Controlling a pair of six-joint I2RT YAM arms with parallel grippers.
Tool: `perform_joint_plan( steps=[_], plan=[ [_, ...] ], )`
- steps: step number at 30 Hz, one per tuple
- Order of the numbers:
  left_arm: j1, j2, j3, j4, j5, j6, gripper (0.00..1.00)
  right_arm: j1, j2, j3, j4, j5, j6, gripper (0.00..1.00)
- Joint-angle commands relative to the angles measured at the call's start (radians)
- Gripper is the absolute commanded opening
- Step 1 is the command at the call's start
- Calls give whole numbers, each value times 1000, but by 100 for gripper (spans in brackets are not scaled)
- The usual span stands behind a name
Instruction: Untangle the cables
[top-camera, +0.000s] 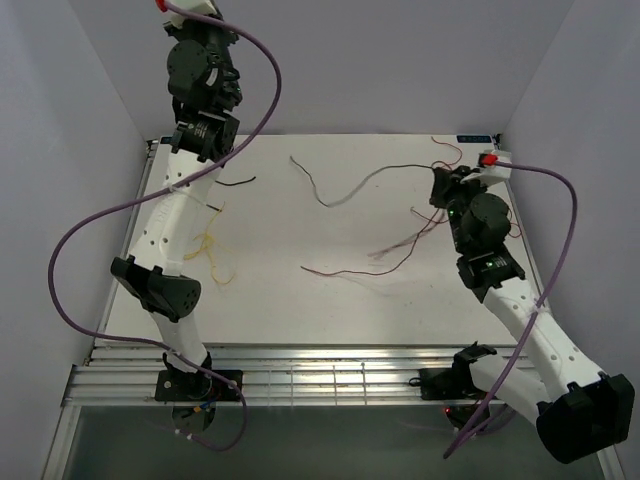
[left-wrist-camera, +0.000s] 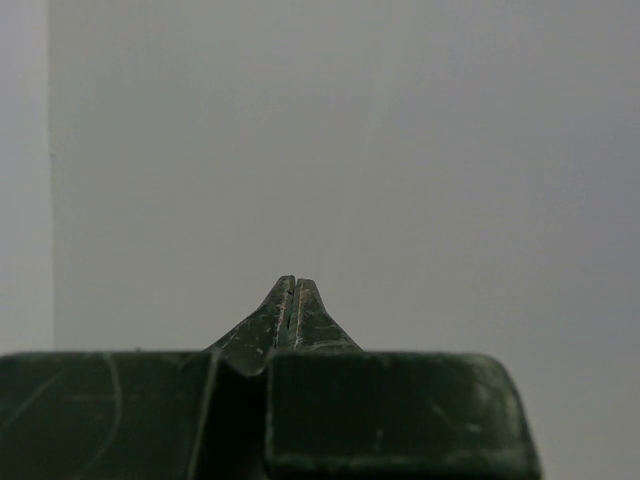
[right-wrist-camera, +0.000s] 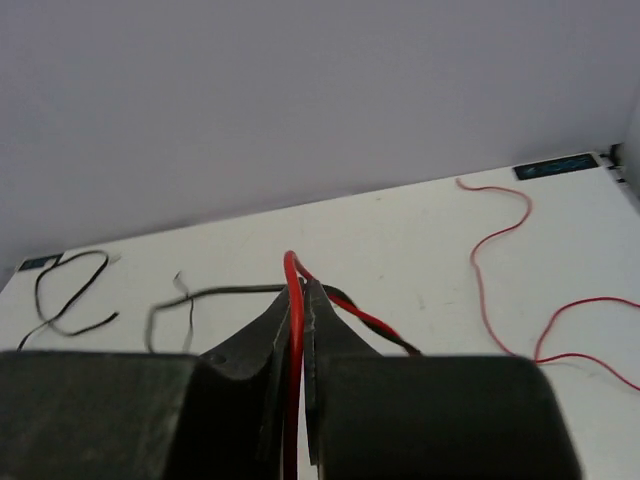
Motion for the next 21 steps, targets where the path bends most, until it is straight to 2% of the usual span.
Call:
perform_joint_plan(
  steps=[1, 5, 6, 8, 9, 10, 11, 12, 15, 16, 21],
  plan=[
    [90, -17, 39, -66, 6, -66, 0, -110, -74, 20, -35, 26, -27, 8],
    [150, -52, 3, -91, 7, -91, 0, -219, -86, 99, -74, -32, -51, 8],
    [154, -72, -10, -107, 24, -100, 0, -222, -86, 116, -76, -116, -68, 8],
    [154, -101, -49, -211, 125, -161, 0, -224, -62, 185, -102, -231, -115, 8],
    [154, -119, -109, -251, 323, -192, 5, -224, -48, 216, -129, -361, -148, 8],
    [154, -162, -158, -273, 440, -246, 13, -224, -16, 245, -146, -429, -157, 8],
    [153, -185, -274, -275, 719, -266, 41, -224, 2, 297, -191, -546, -206, 8],
    [153, -207, -331, -263, 853, -271, 58, -224, 19, 322, -211, -586, -206, 8],
    [151, -259, -514, -162, 1167, -346, 98, -224, 93, 429, -313, -736, -260, 8],
    [147, -256, -542, -149, 1316, -364, 98, -224, 124, 451, -355, -764, -267, 8],
    [92, -205, -643, -71, 1561, -406, 98, -222, 164, 515, -383, -900, -266, 8]
  ],
)
